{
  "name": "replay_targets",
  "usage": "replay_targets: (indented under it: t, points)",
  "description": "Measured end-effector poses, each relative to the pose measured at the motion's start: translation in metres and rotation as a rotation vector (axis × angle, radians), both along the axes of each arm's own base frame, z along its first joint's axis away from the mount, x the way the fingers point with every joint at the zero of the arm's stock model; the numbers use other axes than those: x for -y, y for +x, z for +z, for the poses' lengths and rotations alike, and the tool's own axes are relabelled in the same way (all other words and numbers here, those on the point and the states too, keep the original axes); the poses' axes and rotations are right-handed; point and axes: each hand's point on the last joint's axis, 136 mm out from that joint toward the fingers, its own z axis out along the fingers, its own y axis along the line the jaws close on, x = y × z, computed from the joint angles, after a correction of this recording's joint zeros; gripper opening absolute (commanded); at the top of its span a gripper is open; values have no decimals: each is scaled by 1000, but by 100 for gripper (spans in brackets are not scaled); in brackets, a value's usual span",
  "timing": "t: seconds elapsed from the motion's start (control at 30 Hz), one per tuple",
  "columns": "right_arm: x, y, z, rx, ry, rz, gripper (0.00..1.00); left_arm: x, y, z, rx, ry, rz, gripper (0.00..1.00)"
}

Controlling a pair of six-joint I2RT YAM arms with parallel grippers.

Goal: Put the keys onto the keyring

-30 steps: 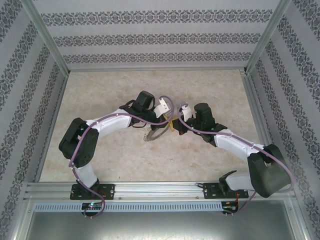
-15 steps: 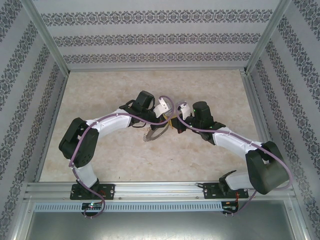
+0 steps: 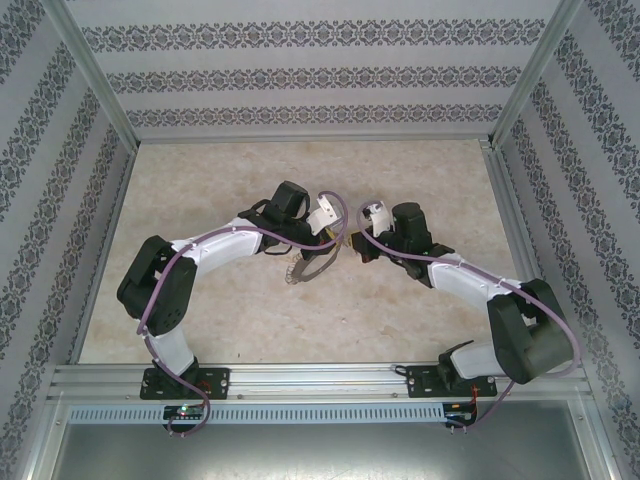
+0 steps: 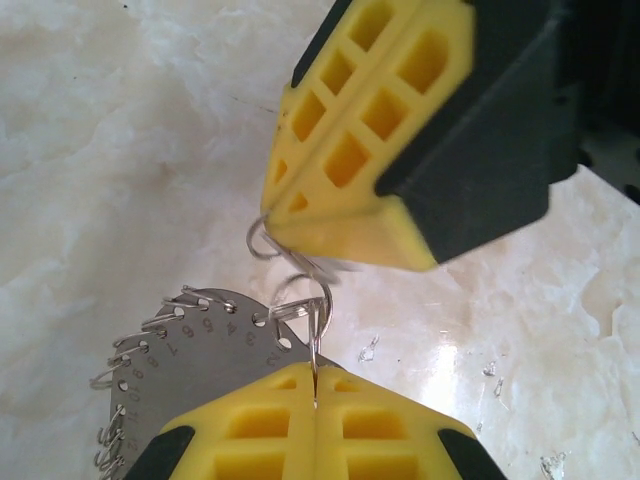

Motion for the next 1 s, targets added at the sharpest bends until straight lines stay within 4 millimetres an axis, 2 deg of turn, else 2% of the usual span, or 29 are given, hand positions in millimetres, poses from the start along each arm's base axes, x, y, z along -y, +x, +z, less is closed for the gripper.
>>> replay_targets:
  t: [0.47, 0.73, 1.0]
  points:
    - [9, -8, -12, -42, 3, -41, 0, 0, 0, 2, 5, -3, 0, 0]
    - [7, -19, 23, 48, 63, -12, 0, 0, 0, 4, 8, -5, 0, 0]
    - [-9, -30, 13, 9, 67, 55, 0, 0, 0, 4, 8, -5, 0, 0]
